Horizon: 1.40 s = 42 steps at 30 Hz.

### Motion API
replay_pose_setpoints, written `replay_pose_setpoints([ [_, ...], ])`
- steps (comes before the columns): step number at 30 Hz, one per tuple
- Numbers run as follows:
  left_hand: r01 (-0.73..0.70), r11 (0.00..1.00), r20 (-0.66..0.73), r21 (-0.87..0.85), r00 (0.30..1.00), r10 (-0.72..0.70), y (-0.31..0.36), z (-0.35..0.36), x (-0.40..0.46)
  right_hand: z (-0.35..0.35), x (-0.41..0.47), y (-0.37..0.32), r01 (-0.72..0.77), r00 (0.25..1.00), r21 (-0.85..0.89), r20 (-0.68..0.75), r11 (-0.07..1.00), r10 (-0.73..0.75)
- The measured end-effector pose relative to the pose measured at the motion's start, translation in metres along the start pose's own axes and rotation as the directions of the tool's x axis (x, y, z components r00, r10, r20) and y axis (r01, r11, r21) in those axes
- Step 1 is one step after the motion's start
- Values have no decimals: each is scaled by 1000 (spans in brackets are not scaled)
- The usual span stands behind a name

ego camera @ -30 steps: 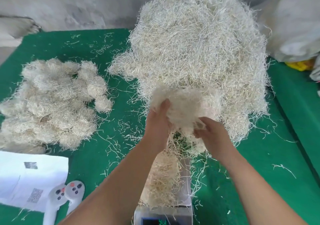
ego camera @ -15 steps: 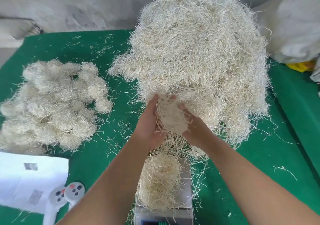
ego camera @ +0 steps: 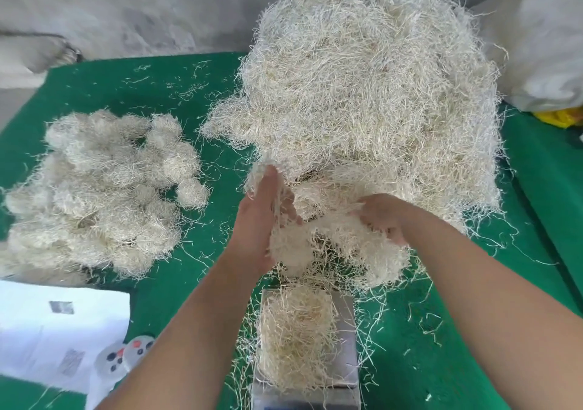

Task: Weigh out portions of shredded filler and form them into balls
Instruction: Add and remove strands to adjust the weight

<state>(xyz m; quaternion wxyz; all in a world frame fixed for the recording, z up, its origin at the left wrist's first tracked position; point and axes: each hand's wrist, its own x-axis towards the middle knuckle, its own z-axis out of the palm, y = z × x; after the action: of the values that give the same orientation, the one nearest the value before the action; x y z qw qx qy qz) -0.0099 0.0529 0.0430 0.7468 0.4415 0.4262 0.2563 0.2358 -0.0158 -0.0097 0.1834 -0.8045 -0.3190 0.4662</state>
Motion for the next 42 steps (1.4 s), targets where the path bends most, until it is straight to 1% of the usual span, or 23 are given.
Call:
replay_pose_setpoints([
  [1, -28, 1000, 14, 7, 1000, 28, 3, -5, 0, -9, 1, 5, -80, 996, 129, -32, 988, 84],
  [3, -58, 997, -29, 59, 998, 60, 14, -16, -3, -27, 5, 23, -178, 968, 464, -74, 868, 238],
  [6, 42, 946, -164, 321, 986, 12, 17, -24, -5, -37, 11, 37, -197, 949, 739, -21, 645, 314],
  [8, 89, 918, -258, 387, 966, 15, 12, -30, -5, -43, 16, 40, -155, 939, 865, -21, 476, 343],
  [10, 155, 953, -406, 259, 913, -38, 12, -51, -2, -52, 16, 44, -107, 916, 954, -14, 279, 401],
  [11, 188, 968, -471, 169, 878, -89, 12, -65, 0, -56, 16, 49, -96, 898, 969, -15, 229, 439],
  [12, 211, 971, -511, 109, 850, -127, 14, -75, 0, -57, 15, 52, -81, 903, 963, -38, 257, 428],
  [14, 221, 972, -516, 74, 843, -153, 12, -79, 1, -49, 10, 43, -81, 959, 851, -75, 520, 272],
  [16, 240, 965, -476, 105, 864, -163, 6, -63, -1, -33, 2, 24, -13, 997, 580, -56, 815, 56],
  [18, 226, 969, -391, 95, 904, -172, 4, -43, -8, -25, -10, 3, 77, 996, 219, 24, 973, -84],
  [19, 191, 981, -329, 14, 928, -176, 2, -35, -10, -26, -18, -8, 127, 990, -33, 62, 991, -125],
  [20, 138, 987, -272, -79, 950, -155, 2, -27, -13, -29, -26, -16, 159, 987, -291, 83, 944, -140],
  [22, 54, 978, -192, -200, 977, -93, 2, -16, -18, -40, -40, -29, 154, 987, -582, 53, 798, -151],
  [24, 56, 942, -108, -332, 990, -96, 2, -11, -24, -55, -58, -41, 98, 988, -638, -27, 764, -149],
  [27, 101, 941, -40, -323, 992, -120, 1, 4, -30, -79, -91, -54, 16, 960, -657, -200, 753, -195],
  [29, 65, 965, -150, -254, 983, -105, -2, 14, -36, -78, -112, -55, -35, 890, -661, -361, 750, -277],
  [30, 25, 967, -148, -252, 987, -64, -4, 19, -40, -67, -121, -54, 25, 842, -642, -400, 766, -362],
  [31, -6, 939, -123, -345, 992, -39, -6, 22, -43, -48, -128, -51, 171, 814, -595, -364, 785, -453],
  [33, 30, 921, -24, -389, 999, -43, -14, 28, -49, 5, -143, -43, 498, 828, -243, -151, 832, -539],
  [34, 65, 944, 28, -325, 998, -59, -19, 28, -55, 30, -146, -36, 555, 827, -41, -80, 831, -557],
  [36, 13, 994, 24, -112, 1000, -10, -30, 21, -63, 60, -144, -19, 569, 822, 165, -161, 806, -547],
  [38, -39, 999, -20, 36, 999, 40, -37, 6, -71, 71, -141, -3, 512, 855, 336, -285, 791, -433],
  [42, 22, 999, -149, 45, 989, -15, -50, -27, -81, 91, -141, 15, 264, 964, 673, -171, 691, -202],
])
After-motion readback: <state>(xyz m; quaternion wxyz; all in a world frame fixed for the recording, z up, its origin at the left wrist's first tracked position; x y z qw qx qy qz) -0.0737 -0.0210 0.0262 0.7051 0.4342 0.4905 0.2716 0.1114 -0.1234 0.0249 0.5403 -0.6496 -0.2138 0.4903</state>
